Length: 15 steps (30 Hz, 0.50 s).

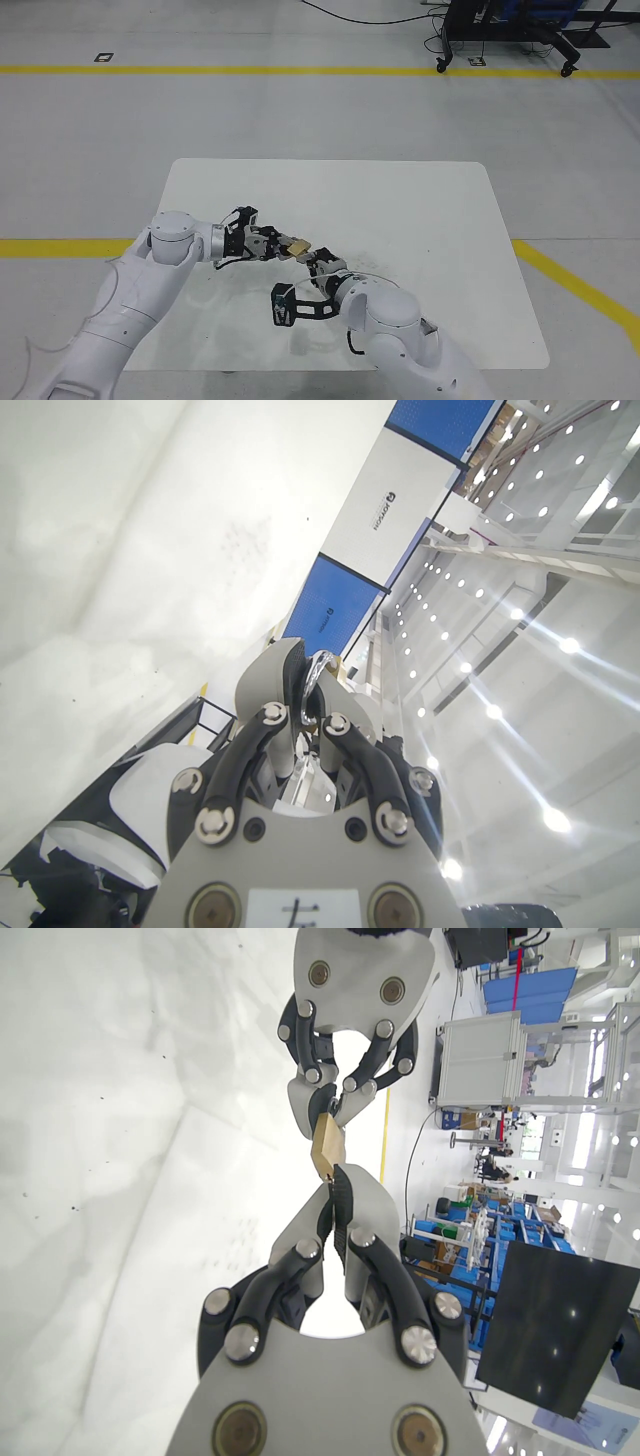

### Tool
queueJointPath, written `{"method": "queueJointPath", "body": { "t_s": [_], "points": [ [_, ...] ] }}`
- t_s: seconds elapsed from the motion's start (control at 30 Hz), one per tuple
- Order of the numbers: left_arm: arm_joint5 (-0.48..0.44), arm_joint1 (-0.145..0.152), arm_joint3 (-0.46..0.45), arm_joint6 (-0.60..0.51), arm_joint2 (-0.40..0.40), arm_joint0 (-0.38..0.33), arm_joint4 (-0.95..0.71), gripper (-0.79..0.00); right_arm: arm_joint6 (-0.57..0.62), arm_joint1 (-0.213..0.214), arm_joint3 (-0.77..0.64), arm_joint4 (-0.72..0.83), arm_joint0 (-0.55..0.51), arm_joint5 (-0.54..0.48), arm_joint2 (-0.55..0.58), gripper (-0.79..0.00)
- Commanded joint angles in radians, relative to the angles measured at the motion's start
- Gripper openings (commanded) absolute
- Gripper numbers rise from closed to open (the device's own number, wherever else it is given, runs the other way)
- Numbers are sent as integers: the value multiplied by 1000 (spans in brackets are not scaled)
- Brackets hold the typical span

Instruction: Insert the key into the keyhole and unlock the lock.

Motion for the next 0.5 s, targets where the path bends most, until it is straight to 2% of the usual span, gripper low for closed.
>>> {"method": "queueJointPath", "body": {
  "t_s": [0.0,0.13,0.47],
  "points": [
    [23,-3,35,-51,7,-10,-27,-785,-47,9,-18,6,-16,-22,27,-785],
    [90,-13,111,-117,39,-49,-56,-785,-110,24,-24,-9,-34,-45,61,-785],
    [72,-34,188,-124,94,-104,-38,-785,-148,29,9,-52,-7,-35,24,-785]
  ]
}}
